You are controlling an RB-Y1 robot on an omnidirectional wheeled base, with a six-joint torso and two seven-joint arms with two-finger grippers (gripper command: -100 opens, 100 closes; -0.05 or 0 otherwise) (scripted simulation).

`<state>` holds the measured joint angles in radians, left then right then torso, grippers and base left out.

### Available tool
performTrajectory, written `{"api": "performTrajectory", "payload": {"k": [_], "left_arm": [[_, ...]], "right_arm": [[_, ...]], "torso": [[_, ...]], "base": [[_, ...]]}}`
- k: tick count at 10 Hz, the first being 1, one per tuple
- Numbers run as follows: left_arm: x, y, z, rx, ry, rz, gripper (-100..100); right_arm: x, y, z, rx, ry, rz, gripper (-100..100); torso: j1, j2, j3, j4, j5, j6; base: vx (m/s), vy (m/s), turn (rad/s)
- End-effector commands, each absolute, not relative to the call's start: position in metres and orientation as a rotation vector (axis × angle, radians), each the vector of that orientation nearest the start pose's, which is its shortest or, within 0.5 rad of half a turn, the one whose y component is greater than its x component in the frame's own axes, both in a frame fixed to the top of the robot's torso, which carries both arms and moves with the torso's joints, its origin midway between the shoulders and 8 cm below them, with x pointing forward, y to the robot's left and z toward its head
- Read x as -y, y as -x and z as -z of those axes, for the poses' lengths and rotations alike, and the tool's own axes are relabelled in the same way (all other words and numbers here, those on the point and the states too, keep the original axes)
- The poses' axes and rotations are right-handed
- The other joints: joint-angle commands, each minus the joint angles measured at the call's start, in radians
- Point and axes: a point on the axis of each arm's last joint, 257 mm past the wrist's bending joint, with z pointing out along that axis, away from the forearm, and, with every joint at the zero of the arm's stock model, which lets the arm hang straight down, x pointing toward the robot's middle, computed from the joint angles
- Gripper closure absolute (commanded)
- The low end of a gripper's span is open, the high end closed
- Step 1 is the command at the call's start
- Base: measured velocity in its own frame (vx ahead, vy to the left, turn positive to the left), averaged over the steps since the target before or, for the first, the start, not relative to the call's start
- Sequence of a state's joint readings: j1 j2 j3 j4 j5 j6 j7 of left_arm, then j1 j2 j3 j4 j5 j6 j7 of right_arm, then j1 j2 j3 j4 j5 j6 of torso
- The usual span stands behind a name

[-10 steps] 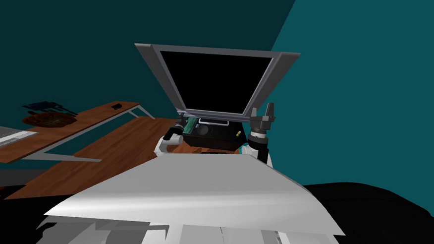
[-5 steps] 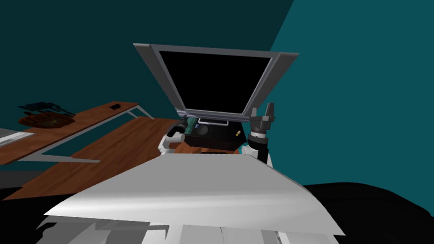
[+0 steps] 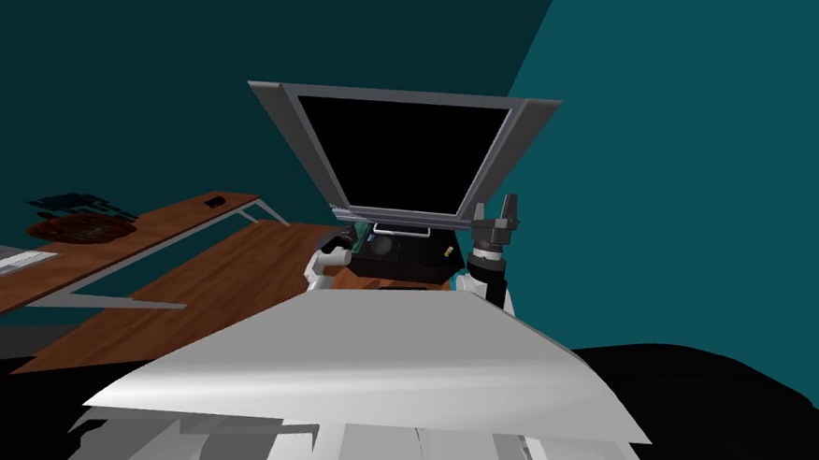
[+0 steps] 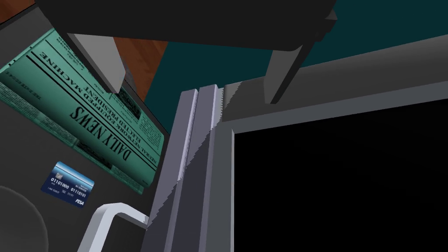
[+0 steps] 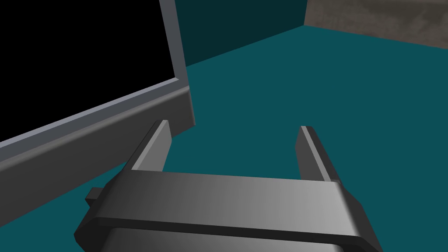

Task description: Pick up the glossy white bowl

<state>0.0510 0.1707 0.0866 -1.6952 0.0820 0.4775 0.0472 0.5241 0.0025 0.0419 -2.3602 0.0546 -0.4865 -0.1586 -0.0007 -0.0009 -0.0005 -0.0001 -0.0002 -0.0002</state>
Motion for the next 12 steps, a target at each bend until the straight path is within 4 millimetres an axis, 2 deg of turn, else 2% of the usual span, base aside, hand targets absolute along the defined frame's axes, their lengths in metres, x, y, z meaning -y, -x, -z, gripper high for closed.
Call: {"api": "performTrajectory", "payload": {"k": [1,4,5,6,7,12], "left_arm": [[-0.328,-0.511,0.312,-1.432,1.555,0.868,-100],[-0.325,-0.509,0.345,-1.491,1.657,0.805,-100],[-0.326,-0.508,0.349,-1.495,1.663,0.799,-100],[-0.324,-0.505,0.366,-1.525,1.715,0.764,-100],[-0.324,-0.505,0.366,-1.525,1.715,0.764,-100],[-0.317,-0.492,0.413,-1.606,1.861,0.653,-100]], "right_arm": [[0.259,-0.331,-0.049,-0.571,-0.654,-1.459,0],[0.259,-0.331,-0.049,-0.571,-0.654,-1.459,0],[0.259,-0.331,-0.049,-0.571,-0.654,-1.459,0],[0.259,-0.331,-0.049,-0.571,-0.654,-1.459,0],[0.259,-0.331,-0.049,-0.571,-0.654,-1.459,0],[0.259,-0.331,-0.049,-0.571,-0.654,-1.459,0]], "torso": [[0.0,0.0,0.0,0.0,0.0,0.0],[0.0,0.0,0.0,0.0,0.0,0.0],[0.0,0.0,0.0,0.0,0.0,0.0],[0.0,0.0,0.0,0.0,0.0,0.0],[0.0,0.0,0.0,0.0,0.0,0.0],[-0.001,-0.002,-0.001,0.0,0.0,0.0]], "base": [[0.008,-0.008,-0.008],[0.012,-0.009,-0.01],[0.012,-0.009,-0.006],[0.015,-0.011,-0.014],[0.017,-0.01,-0.005],[0.027,-0.015,-0.01]]}}
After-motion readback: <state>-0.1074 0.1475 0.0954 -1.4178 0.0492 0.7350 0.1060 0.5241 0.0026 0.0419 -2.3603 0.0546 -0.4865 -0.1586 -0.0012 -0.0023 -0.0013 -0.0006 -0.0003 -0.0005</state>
